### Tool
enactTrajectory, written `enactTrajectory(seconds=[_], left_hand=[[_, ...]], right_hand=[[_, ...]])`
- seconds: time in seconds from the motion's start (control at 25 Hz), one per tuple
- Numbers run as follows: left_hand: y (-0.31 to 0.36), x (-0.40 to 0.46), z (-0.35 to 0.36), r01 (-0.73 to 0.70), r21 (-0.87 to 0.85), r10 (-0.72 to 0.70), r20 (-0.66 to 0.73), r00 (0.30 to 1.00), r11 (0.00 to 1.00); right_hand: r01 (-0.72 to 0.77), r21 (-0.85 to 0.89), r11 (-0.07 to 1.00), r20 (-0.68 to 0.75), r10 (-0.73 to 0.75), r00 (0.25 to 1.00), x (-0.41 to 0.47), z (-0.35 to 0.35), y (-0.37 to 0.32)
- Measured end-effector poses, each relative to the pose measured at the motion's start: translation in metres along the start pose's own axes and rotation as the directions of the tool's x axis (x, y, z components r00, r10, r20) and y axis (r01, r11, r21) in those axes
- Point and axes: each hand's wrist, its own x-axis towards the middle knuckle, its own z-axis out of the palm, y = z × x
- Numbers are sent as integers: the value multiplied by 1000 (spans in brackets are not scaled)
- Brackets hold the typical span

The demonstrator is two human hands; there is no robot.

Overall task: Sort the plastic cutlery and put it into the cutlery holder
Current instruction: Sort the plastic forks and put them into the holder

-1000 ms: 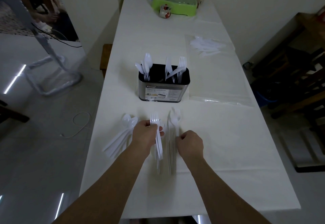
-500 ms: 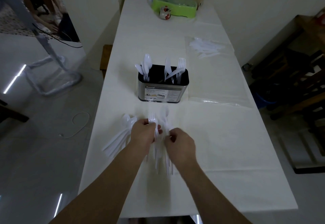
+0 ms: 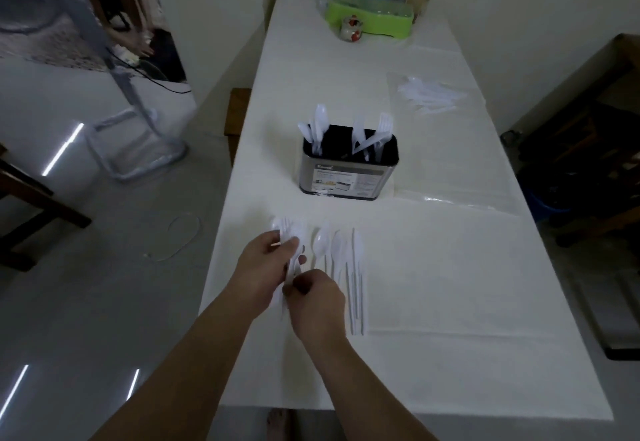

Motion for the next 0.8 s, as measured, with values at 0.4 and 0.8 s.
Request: enactTrajectory(seconds=[0.4,0.8], left_hand=[[-6,-21,-7,-188,384,109,218,970,904],[-13,-29,21,-343,336,244,303,921,877]], right_hand=[[110,-63,992,46,-107,993,14,-48,-7],[69,302,951,78,-97,992,23,-97,-5]])
